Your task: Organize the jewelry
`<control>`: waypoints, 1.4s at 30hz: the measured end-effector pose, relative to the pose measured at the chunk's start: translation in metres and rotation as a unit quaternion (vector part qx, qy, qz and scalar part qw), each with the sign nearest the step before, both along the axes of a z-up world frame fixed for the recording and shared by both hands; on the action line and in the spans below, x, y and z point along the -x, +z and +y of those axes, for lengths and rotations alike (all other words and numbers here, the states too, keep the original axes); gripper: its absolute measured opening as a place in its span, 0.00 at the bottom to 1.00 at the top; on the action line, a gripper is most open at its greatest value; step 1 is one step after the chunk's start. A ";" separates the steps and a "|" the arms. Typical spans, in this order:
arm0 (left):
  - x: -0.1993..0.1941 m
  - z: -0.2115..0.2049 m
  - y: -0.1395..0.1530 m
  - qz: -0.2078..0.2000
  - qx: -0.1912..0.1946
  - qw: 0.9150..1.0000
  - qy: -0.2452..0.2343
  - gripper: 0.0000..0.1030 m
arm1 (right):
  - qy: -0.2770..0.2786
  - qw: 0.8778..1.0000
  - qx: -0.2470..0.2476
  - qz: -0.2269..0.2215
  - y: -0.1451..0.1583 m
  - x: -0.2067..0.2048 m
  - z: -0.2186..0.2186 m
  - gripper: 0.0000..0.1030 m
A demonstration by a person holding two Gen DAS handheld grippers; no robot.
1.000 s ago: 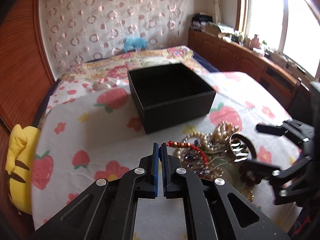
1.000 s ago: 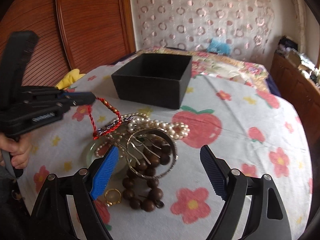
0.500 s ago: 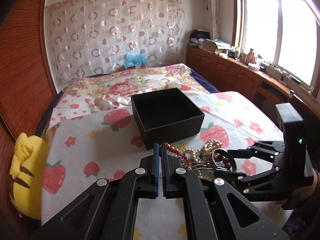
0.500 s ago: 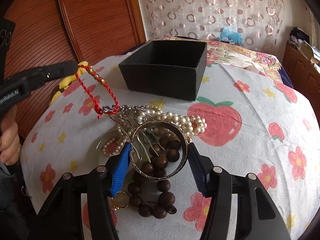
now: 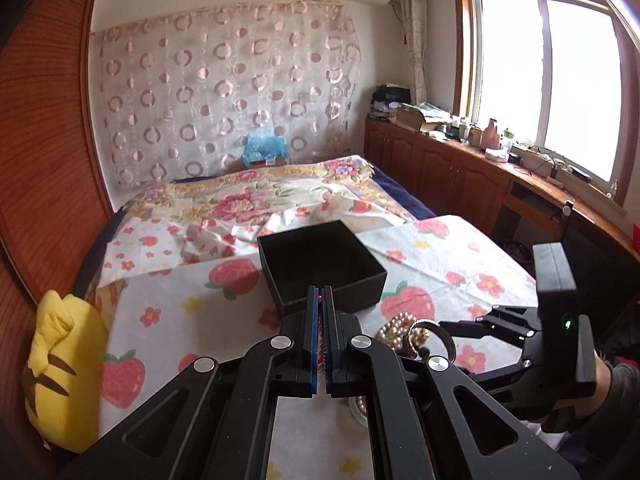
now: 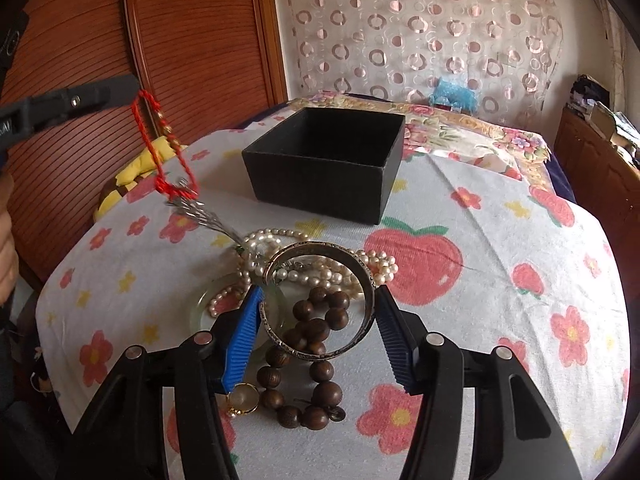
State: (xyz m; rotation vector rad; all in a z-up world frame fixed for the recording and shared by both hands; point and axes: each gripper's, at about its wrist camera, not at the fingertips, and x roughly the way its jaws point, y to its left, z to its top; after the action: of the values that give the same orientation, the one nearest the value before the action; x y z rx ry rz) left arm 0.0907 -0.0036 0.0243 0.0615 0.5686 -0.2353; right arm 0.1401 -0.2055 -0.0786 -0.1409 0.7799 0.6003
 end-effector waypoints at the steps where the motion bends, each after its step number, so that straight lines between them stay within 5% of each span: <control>1: 0.000 -0.002 0.001 -0.002 -0.001 1.000 -0.001 0.01 | -0.001 1.000 -0.001 -0.001 0.000 0.000 0.000 0.58; 14: -0.039 0.045 -0.045 0.053 -0.025 0.996 0.069 0.01 | 0.001 1.000 0.004 0.004 -0.006 0.000 0.006 0.58; 37: -0.061 -0.001 -0.004 0.013 -0.015 1.000 0.011 0.00 | -0.010 1.000 -0.001 0.000 -0.007 0.002 -0.003 0.58; 42: -0.070 0.007 -0.017 0.036 -0.026 0.999 0.029 0.00 | -0.009 1.000 0.000 -0.001 -0.007 0.001 -0.004 0.58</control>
State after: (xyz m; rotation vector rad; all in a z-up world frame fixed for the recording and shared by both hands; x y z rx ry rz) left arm 0.1605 0.0036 0.0070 0.0877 0.6482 -0.1676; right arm 0.1391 -0.2096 -0.0851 -0.1339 0.7782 0.5841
